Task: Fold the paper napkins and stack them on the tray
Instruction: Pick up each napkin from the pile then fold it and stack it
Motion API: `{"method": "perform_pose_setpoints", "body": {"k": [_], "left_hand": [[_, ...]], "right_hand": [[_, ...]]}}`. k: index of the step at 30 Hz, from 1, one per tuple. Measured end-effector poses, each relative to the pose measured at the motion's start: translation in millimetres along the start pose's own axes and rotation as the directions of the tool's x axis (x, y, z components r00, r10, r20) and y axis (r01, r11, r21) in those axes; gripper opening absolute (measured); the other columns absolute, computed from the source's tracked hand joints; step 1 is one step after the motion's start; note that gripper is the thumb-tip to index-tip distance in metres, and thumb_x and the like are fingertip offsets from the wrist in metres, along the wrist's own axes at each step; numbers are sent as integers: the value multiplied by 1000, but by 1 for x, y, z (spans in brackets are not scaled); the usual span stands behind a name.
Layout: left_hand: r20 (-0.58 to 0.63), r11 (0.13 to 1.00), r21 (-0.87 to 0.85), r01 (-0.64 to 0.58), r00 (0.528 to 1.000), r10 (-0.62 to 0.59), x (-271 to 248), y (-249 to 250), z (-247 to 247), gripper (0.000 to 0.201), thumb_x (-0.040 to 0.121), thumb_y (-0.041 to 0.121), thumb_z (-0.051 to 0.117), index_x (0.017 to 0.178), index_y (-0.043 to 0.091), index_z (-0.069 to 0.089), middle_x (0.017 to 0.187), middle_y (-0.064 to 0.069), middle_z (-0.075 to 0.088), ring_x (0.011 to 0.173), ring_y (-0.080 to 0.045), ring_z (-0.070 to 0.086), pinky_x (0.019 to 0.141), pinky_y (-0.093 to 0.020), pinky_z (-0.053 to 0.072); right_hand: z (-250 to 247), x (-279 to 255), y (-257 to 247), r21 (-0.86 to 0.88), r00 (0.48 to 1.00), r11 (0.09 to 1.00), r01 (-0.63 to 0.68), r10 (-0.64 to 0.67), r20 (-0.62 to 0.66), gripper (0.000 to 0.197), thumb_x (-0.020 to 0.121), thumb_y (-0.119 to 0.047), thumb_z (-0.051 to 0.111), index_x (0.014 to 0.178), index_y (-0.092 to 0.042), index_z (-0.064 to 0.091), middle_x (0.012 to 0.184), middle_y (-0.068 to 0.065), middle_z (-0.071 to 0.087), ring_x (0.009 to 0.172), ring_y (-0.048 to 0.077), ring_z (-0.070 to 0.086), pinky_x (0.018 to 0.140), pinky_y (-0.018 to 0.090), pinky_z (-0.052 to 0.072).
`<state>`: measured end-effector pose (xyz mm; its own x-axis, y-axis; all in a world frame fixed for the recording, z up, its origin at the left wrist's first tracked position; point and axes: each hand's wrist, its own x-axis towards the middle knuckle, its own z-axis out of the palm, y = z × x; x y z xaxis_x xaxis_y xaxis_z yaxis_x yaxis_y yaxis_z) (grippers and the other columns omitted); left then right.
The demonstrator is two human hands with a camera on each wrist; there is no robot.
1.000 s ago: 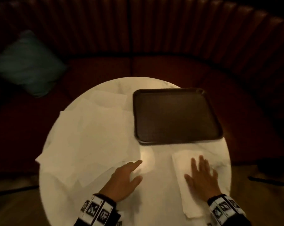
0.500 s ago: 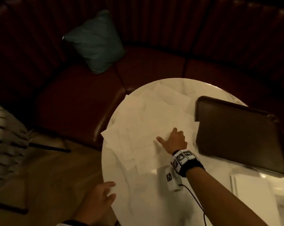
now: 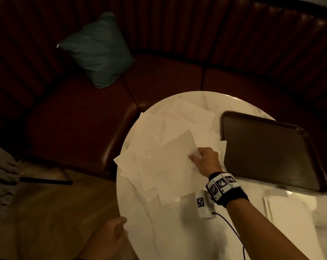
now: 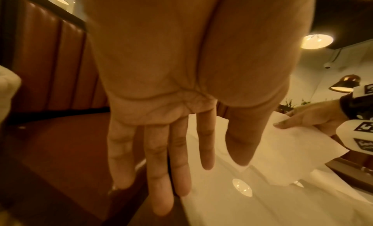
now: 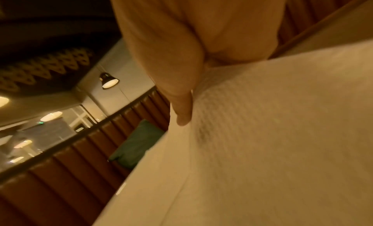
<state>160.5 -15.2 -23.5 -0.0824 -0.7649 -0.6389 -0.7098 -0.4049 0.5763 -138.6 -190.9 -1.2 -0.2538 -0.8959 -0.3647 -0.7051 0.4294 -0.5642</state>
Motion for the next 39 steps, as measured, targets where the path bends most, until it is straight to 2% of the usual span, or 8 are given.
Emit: {"method": "perform_pose_setpoints", "body": {"k": [5,9,13,15,22,31,34,39], "left_hand": [[-12,989,-97,-115,993,114,21,62,2,29,82,27,67,107,33,52,98,6,61,93,-8,60,80,-16,48],[-103,863,-447,-236,972,212,26,138,10,60,69,38,77,120,18,53,90,1,69,85,-4,65,73,-10,50],[58,604,-788,-115,964,259,16,207,26,65,71,38,74,122,3,55,114,-13,66,104,-28,61,86,-39,52],[59,552,-821,-146,940,335,6,235,36,52,70,24,68,116,1,59,114,-15,67,106,-29,62,90,-41,51],[-36,591,-749,-299,910,414,-18,294,66,22,79,4,65,101,2,63,103,-12,70,93,-22,69,78,-32,58],[-136,588,-674,-446,858,495,-43,322,86,23,79,-5,60,95,11,67,92,-9,72,89,-22,68,79,-37,56],[-150,638,-611,-468,860,487,-46,324,80,23,81,-7,57,85,13,68,84,-5,71,84,-22,65,72,-32,56],[-80,647,-630,-429,865,495,-47,325,65,34,88,-9,43,65,10,60,67,-5,65,59,-19,63,45,-25,49]], "right_hand": [[-72,-41,-11,172,975,961,219,-206,-86,17,85,-28,67,76,-13,69,76,3,69,73,18,63,67,29,49],[-124,-79,1,348,944,877,330,-305,-126,15,84,-29,67,84,-14,72,83,0,74,77,15,70,70,30,56],[-162,-112,30,515,925,772,373,-353,-142,10,86,-19,65,89,-11,71,85,-2,75,78,11,71,65,22,55],[-177,-125,50,557,927,745,368,-342,-154,6,86,-16,64,85,-15,70,81,-4,75,75,9,71,61,18,52],[-223,-152,125,586,948,747,313,-287,-139,19,79,-21,69,91,-7,72,88,7,75,80,21,72,67,30,57],[-247,-163,164,702,939,640,313,-318,-129,17,83,-2,62,98,-5,71,94,7,75,88,18,71,73,27,57],[-249,-166,169,700,914,603,381,-360,-188,15,77,2,68,83,-11,73,80,1,76,76,10,71,63,21,54],[-249,-164,177,767,890,503,397,-415,-188,24,53,-34,86,64,-17,74,76,5,73,71,20,71,58,27,56]]}}
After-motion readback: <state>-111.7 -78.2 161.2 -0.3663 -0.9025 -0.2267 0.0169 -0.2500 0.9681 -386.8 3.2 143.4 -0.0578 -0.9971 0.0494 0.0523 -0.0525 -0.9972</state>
